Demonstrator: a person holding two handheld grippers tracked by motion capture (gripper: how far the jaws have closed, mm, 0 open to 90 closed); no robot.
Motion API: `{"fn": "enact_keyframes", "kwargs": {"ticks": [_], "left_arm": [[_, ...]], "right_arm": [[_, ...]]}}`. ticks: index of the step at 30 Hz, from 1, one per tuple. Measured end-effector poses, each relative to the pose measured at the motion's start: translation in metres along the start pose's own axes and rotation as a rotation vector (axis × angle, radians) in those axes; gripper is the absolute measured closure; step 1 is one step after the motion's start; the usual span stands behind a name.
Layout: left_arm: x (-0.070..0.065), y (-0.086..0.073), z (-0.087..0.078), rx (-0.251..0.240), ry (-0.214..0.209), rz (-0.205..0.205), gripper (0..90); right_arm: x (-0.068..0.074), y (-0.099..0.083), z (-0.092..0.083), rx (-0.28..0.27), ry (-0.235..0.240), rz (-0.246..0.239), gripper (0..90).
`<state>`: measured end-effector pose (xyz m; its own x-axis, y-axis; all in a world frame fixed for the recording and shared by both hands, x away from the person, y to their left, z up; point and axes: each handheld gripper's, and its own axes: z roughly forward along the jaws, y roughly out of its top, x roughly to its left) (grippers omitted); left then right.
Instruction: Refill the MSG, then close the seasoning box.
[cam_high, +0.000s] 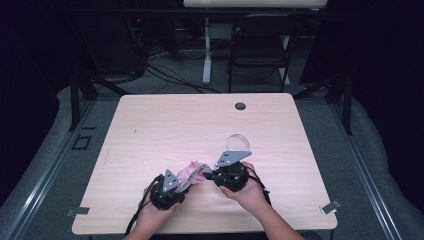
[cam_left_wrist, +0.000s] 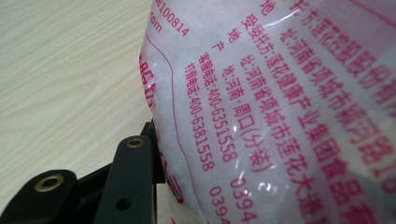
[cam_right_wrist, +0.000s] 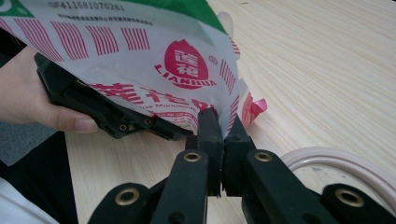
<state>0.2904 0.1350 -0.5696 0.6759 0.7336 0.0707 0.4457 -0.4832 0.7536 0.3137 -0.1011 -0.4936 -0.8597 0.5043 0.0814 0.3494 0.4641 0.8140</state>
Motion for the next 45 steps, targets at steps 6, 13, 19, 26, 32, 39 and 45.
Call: {"fn": "enact_keyframes", "kwargs": {"ticks": [6,13,19,26,32,39,45], "left_arm": [[0.000,0.002,-0.002,0.000,0.016,0.010,58.6],[0.002,0.003,-0.005,-0.006,0.034,0.017,58.8],[0.005,0.005,-0.007,-0.016,0.055,0.013,59.0],[0.009,0.006,-0.009,-0.023,0.077,0.010,59.2],[0.014,0.007,-0.012,-0.032,0.095,0.002,59.3],[0.018,0.009,-0.016,-0.045,0.134,0.007,59.4],[0.020,0.011,-0.019,-0.055,0.150,0.010,59.4]], "right_arm": [[0.000,0.000,-0.001,-0.005,0.004,0.002,89.3],[0.000,0.002,-0.003,-0.009,0.002,-0.005,88.0],[-0.001,0.001,-0.001,-0.011,-0.001,0.004,84.6],[-0.003,-0.001,-0.003,-0.027,0.005,0.022,76.0],[-0.005,-0.001,-0.005,-0.042,0.010,0.020,71.6],[-0.008,-0.001,-0.009,-0.067,0.004,0.025,63.2],[-0.011,-0.002,-0.014,-0.092,-0.003,0.037,61.4]]}}
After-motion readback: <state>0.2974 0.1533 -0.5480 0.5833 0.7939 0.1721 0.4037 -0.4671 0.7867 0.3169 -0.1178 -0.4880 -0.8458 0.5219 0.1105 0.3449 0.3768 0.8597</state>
